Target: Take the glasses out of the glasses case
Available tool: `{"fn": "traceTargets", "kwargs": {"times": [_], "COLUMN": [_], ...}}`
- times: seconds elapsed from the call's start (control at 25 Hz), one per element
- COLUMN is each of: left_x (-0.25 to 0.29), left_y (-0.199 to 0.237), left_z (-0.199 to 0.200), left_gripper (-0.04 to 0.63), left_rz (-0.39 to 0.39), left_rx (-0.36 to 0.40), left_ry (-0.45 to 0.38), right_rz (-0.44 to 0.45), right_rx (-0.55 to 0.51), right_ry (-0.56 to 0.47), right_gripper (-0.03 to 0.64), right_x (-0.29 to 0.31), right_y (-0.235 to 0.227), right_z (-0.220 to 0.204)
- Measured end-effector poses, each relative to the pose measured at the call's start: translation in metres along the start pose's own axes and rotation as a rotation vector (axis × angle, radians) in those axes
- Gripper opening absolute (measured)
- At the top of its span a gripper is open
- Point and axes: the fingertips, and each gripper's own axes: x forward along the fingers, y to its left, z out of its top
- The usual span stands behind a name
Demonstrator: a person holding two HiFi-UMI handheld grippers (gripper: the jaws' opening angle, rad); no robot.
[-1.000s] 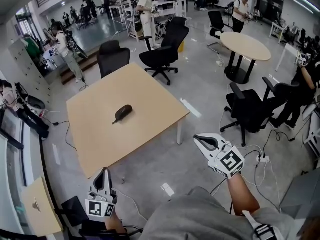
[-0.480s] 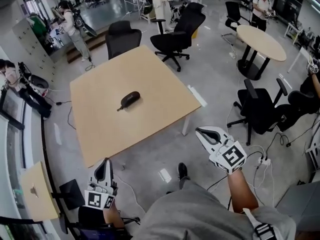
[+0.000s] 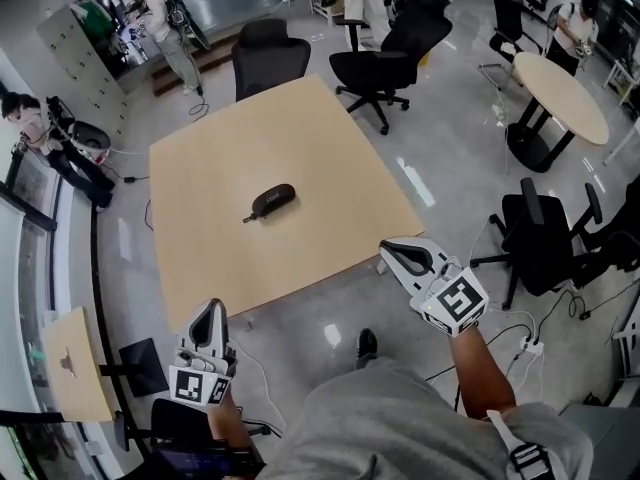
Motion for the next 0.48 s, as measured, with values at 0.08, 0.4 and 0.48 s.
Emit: {"fn": "traceTargets", "kwargs": {"times": [0.08, 0.4, 0.48], "left_x": [0.021, 0.088, 0.103], "left_y": [0.003, 0.001, -0.003], "left_z": [-0.002, -0.007, -0.005], "left_gripper": [0.005, 0.005, 0.005], "left_rz": [0.007, 0.048, 0.046], "left_rx": [0.001, 0.014, 0.021], "left_ry": [0.002, 0.015, 0.013], "right_rz": [0.027, 0.096, 0.102], "right_rx": [-0.002, -0.001, -0.002], "right_ry": [-0.001, -0.031, -0.033], "right_gripper": [0.008, 0.008, 0.008], "right_x": [0.016, 0.043, 0.045], "right_y": [-0.015, -0.078, -0.091], "right_z": [0.000, -0.004, -0.006]}}
